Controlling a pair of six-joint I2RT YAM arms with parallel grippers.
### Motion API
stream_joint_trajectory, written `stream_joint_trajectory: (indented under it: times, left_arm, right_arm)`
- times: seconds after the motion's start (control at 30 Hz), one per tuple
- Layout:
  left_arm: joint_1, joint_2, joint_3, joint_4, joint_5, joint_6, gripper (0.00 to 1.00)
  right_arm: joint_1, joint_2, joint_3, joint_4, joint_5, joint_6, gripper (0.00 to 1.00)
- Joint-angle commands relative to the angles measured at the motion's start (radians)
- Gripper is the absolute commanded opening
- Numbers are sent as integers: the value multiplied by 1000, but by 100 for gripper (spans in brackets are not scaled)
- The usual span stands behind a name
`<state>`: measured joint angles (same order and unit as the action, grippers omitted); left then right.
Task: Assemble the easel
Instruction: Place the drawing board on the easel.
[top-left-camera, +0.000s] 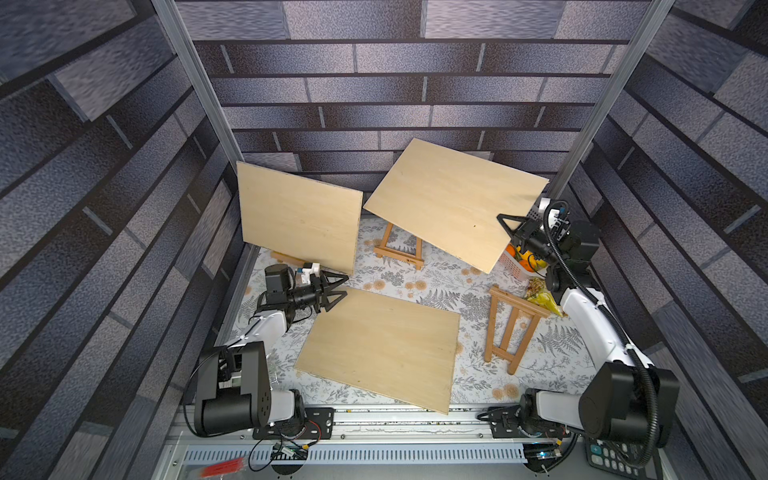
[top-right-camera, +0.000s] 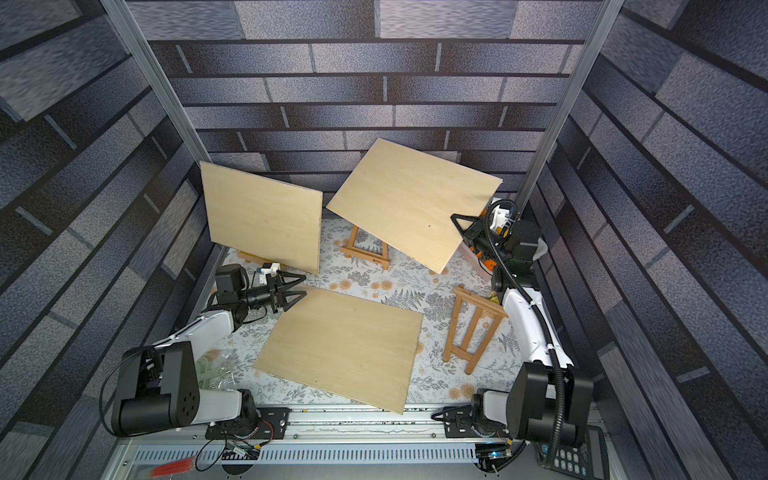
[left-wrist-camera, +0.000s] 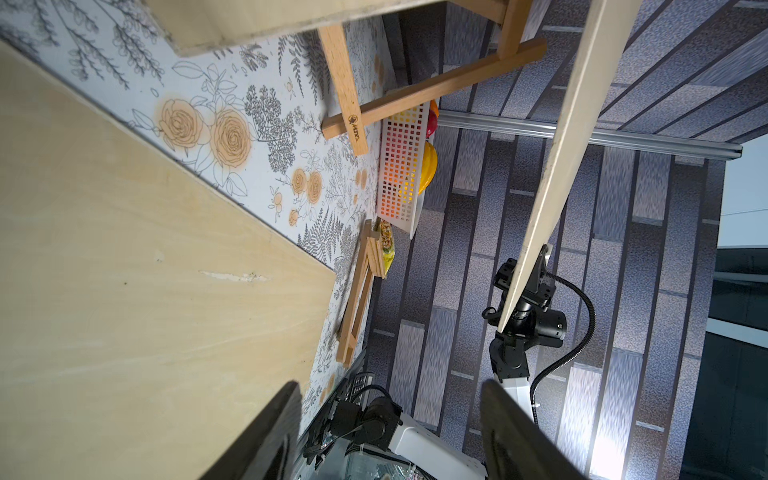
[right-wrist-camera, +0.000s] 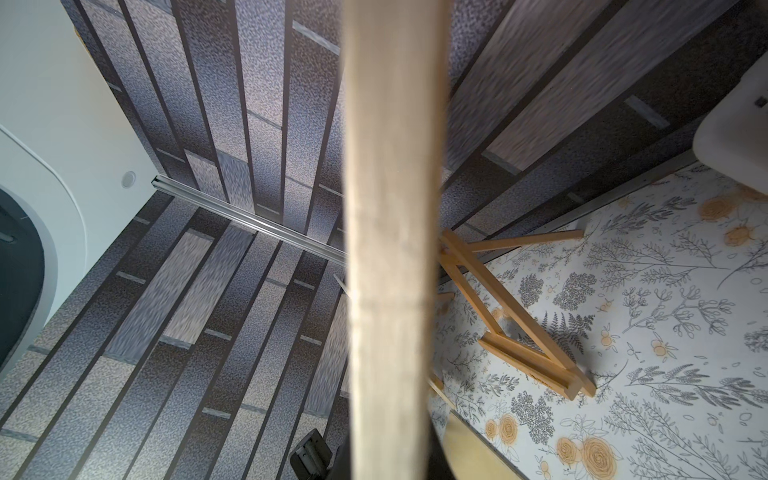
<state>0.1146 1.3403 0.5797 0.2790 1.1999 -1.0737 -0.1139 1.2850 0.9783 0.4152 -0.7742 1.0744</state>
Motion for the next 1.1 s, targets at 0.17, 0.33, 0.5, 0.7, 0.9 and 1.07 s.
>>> stream_joint_trajectory:
  times: [0.17,0.33,0.5,0.7,0.9,1.07]
  left_arm:
    - [-63,-65,-11,-88,-34,46,70]
    - [-108,-83,22,-234,-60,128,70]
    - [-134,-88,48,-354,-71,187,70]
    - [-153,-79,66,-406,-82,217,70]
    - [-157,-79,56,-444,-90,213,70]
    - [-162,-85,50,-468,-102,222,70]
  right_arm:
    - [-1,-41,-27,477,-14,-20,0]
    - [0,-28,-70,590,-3,-60,0]
    - [0,21,-117,735,-23,-80,0]
    - [12,65,-141,793,-41,-185,0]
    - [60,141,-147,830,-8,-286,0]
    - [68,215,-158,929,40,-279,0]
